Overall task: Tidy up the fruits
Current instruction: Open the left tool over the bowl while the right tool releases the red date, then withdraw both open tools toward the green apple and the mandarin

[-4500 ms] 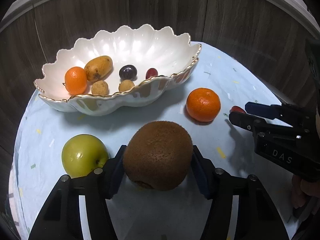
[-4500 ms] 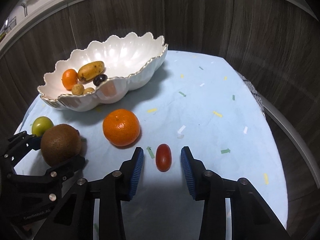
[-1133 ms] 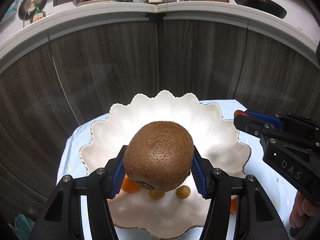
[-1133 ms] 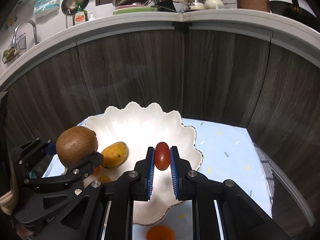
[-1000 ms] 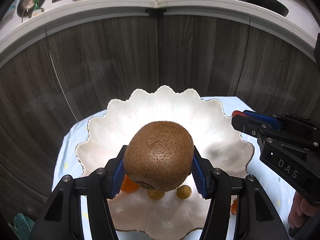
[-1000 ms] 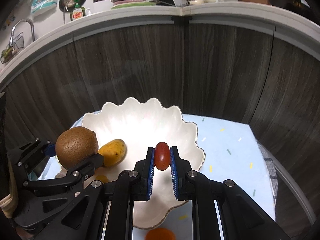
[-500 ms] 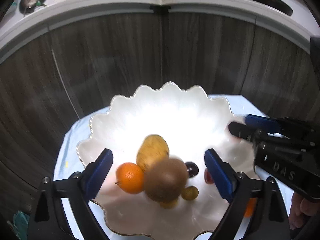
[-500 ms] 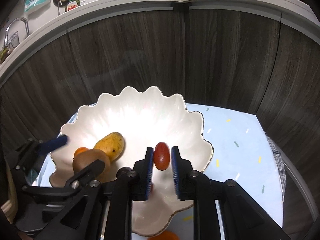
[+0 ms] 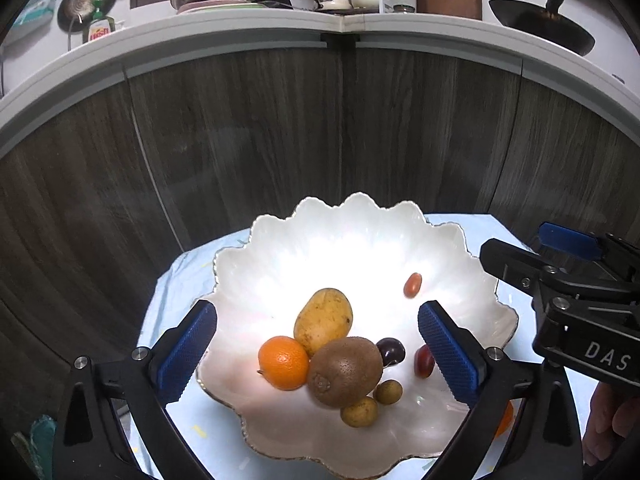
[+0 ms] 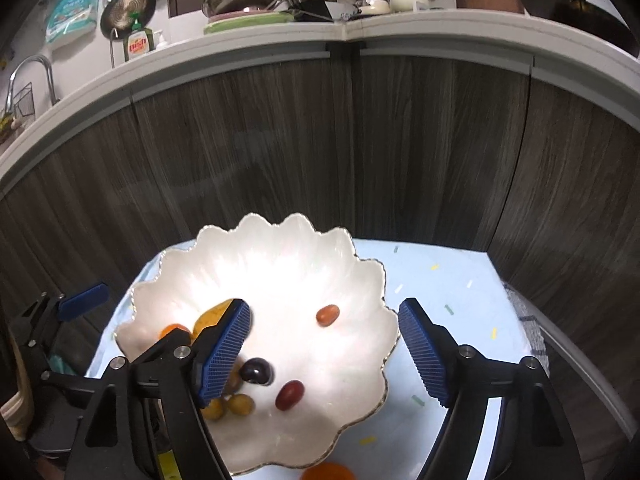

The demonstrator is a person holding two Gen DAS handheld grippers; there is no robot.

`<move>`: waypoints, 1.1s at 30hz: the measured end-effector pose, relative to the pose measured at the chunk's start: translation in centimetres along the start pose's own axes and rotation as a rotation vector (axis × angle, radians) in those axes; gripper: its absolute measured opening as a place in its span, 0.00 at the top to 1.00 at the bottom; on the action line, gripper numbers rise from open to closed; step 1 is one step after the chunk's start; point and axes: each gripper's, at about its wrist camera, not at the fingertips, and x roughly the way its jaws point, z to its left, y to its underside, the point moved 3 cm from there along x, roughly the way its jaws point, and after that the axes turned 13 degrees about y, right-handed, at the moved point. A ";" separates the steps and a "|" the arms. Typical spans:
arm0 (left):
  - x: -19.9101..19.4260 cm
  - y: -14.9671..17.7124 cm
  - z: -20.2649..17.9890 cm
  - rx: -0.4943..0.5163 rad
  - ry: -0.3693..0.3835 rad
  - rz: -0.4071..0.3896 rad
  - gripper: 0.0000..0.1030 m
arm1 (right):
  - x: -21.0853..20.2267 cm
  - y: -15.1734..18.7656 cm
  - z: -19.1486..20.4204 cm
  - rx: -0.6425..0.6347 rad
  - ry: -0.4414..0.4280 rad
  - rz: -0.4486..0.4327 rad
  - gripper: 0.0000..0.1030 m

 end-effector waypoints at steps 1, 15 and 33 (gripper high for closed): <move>-0.3 -0.1 0.0 -0.002 0.003 -0.004 0.01 | -0.4 -0.1 0.0 0.000 0.002 -0.006 0.25; -5.3 -1.3 -0.5 0.014 -0.019 -0.070 0.00 | -5.2 -1.4 -0.4 0.005 0.013 -0.078 0.24; -8.0 1.3 -1.6 0.004 -0.009 -0.061 0.01 | -7.5 0.9 -1.3 0.014 0.027 -0.066 0.24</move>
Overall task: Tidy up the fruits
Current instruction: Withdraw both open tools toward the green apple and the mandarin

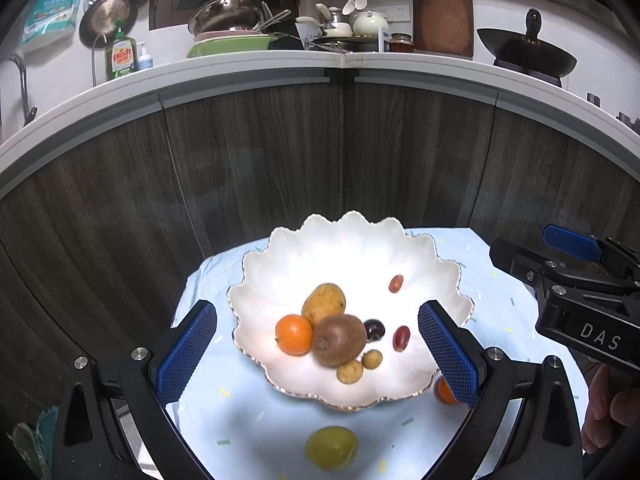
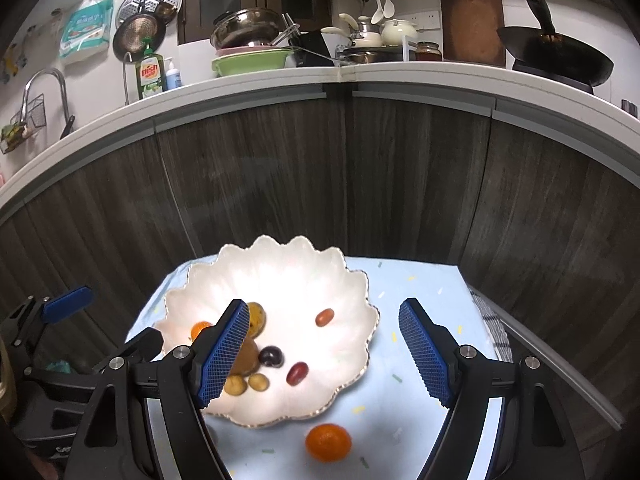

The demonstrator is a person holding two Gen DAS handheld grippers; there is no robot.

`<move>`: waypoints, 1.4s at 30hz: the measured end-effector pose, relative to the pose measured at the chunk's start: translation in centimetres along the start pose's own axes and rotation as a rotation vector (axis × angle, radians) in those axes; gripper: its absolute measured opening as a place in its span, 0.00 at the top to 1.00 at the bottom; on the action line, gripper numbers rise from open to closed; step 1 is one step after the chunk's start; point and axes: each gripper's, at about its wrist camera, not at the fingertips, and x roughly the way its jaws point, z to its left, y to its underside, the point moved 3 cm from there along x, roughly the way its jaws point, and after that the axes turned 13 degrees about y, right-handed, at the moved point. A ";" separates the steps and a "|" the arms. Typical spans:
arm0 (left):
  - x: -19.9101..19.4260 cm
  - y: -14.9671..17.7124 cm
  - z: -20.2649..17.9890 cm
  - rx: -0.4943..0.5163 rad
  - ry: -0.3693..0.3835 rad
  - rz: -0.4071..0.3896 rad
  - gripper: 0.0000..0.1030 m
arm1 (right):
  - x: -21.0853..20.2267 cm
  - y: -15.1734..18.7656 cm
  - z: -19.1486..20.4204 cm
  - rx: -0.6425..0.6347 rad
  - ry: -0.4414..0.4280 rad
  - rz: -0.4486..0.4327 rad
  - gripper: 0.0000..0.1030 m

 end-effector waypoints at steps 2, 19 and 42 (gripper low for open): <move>-0.1 0.4 -0.1 0.000 0.000 0.003 0.01 | -0.1 0.4 -0.1 -0.001 -0.001 0.005 0.24; -0.8 4.2 0.2 -0.027 0.003 0.040 0.01 | -0.5 3.7 0.7 -0.021 -0.015 0.044 0.24; 0.5 9.6 0.0 -0.032 0.007 0.113 0.01 | 1.5 9.5 1.0 -0.060 -0.001 0.109 0.24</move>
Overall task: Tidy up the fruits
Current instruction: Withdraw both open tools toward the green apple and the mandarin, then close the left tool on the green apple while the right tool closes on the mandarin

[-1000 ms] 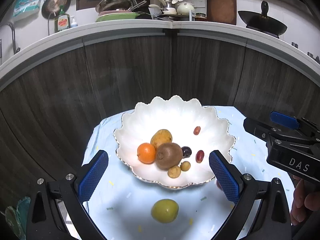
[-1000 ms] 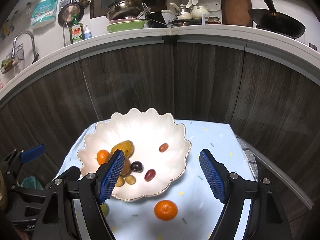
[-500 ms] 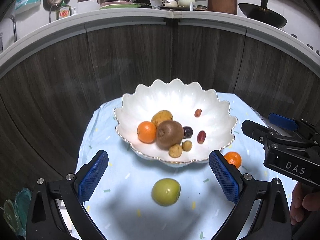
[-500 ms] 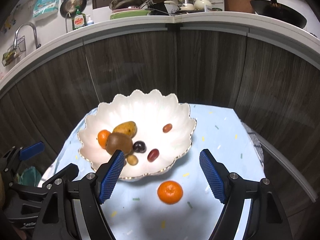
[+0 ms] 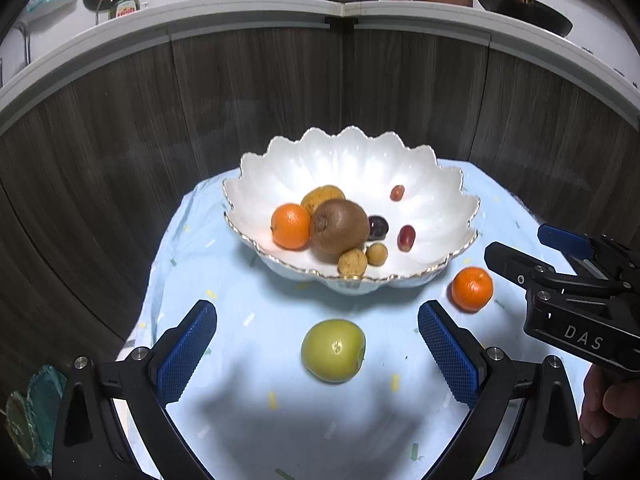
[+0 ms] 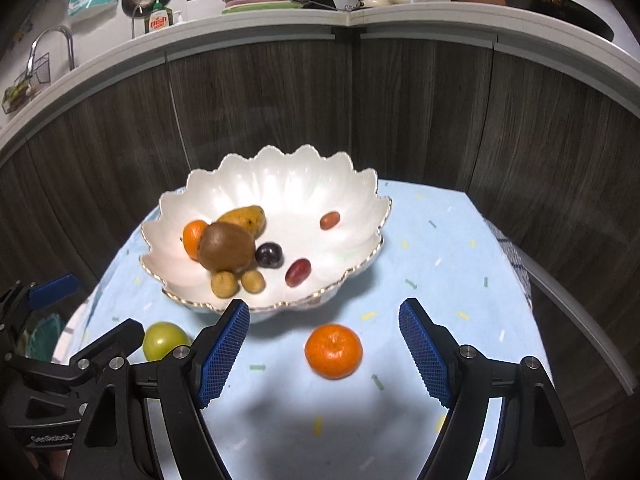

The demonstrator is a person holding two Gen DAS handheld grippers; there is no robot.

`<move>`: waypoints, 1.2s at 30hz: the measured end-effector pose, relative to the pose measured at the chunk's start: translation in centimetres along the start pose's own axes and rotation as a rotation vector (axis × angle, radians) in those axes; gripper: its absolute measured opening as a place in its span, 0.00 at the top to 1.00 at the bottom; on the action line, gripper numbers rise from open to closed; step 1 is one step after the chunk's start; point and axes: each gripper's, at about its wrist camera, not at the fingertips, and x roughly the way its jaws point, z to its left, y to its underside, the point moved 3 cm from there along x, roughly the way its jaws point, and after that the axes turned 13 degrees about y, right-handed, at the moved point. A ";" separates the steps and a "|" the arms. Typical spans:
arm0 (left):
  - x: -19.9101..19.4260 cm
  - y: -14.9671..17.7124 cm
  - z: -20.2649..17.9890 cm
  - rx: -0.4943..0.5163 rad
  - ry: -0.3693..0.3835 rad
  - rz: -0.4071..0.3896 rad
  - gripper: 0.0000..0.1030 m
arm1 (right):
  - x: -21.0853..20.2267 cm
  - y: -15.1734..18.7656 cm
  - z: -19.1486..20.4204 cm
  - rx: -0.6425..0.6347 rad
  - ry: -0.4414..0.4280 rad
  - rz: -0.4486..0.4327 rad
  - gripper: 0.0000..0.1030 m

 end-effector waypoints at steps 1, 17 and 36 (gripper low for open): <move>0.2 0.2 0.0 -0.002 0.001 0.006 0.01 | 0.2 0.2 0.0 -0.002 0.003 0.003 0.24; 3.4 2.2 0.7 -0.029 0.002 0.078 0.01 | 3.5 2.2 0.2 -0.015 0.023 0.072 0.24; 6.2 3.5 1.9 -0.068 0.012 0.129 0.21 | 7.0 3.2 0.6 -0.034 0.043 0.144 0.29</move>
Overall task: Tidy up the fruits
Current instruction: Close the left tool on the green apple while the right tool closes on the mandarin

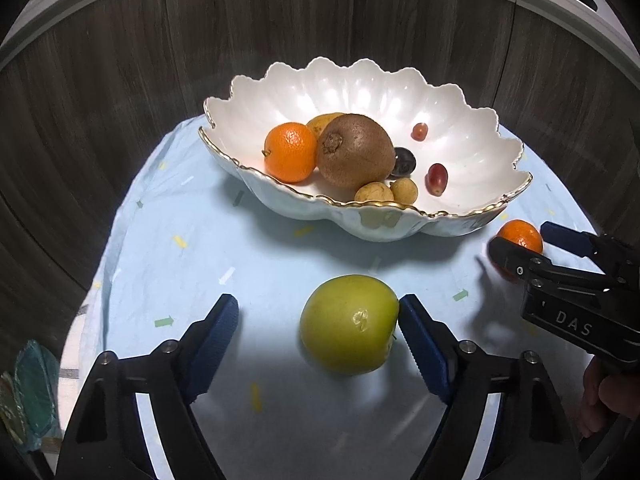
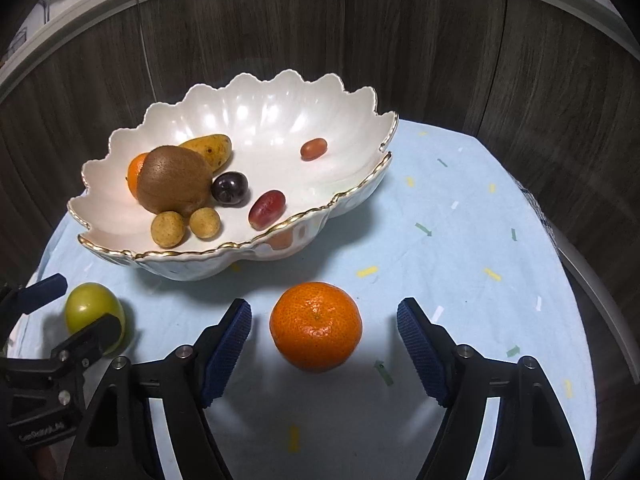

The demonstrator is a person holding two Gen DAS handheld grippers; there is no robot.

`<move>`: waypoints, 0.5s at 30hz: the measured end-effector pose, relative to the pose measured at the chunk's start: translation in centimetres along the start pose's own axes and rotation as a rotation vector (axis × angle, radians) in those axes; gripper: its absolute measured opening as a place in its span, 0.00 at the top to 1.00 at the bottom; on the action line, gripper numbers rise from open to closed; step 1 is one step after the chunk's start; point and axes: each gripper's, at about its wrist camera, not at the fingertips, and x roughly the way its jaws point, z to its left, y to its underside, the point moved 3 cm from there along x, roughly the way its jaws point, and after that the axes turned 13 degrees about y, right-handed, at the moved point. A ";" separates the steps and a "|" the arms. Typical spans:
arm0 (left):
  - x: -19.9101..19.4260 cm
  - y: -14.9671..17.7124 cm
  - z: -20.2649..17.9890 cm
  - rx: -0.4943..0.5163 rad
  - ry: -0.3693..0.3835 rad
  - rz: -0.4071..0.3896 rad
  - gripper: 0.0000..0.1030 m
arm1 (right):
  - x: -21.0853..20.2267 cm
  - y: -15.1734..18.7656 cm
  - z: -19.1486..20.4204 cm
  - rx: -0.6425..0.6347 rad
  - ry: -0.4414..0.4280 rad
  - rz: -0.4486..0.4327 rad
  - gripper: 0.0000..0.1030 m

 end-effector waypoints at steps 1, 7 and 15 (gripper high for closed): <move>0.1 0.0 0.0 0.001 0.002 0.000 0.22 | 0.1 0.0 0.0 -0.001 -0.001 0.004 0.32; 0.3 0.2 -0.4 0.004 0.029 -0.005 0.37 | 0.9 0.3 0.2 0.003 -0.030 0.032 0.51; 0.3 0.4 -1.4 0.027 0.052 -0.001 0.54 | 0.7 0.3 0.3 0.004 -0.043 0.031 0.56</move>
